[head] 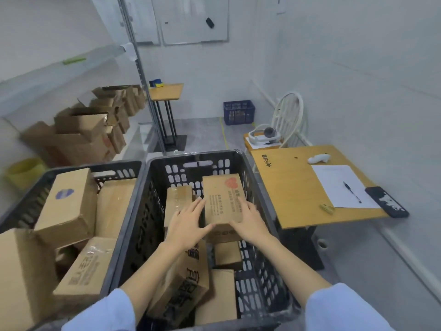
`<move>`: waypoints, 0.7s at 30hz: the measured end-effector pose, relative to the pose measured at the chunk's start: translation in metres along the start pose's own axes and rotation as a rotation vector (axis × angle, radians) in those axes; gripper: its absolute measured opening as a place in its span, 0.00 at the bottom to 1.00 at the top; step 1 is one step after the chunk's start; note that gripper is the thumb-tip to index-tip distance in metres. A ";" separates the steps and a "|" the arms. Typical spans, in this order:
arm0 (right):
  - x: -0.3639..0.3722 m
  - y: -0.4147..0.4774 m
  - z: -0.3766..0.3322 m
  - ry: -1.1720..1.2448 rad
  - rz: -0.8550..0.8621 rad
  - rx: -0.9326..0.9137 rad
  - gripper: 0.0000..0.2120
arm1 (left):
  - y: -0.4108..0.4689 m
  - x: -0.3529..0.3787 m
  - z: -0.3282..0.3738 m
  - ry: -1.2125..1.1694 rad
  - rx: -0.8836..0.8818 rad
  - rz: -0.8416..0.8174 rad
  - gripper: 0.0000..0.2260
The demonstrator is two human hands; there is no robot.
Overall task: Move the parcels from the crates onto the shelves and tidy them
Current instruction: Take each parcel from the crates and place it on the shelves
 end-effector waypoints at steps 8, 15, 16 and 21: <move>0.017 0.013 0.017 -0.053 0.018 0.020 0.39 | 0.023 0.045 -0.006 -0.168 -0.017 -0.026 0.42; 0.031 0.026 0.027 -0.120 -0.016 0.050 0.39 | 0.029 0.063 -0.027 -0.252 -0.046 -0.014 0.40; 0.031 0.028 0.025 -0.136 -0.010 0.042 0.39 | 0.028 0.063 -0.031 -0.271 -0.055 -0.010 0.39; 0.036 0.039 0.025 -0.068 -0.006 0.061 0.42 | 0.034 0.069 -0.059 -0.464 -0.136 -0.059 0.40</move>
Point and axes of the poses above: each hand's wrist, its own y-axis towards the middle knuckle, its own x-axis out of the palm, z = x × y, the point moved 9 cm from there along y, towards the middle knuckle, and after that the axes turned 4 degrees about z, right-handed, at the moved point
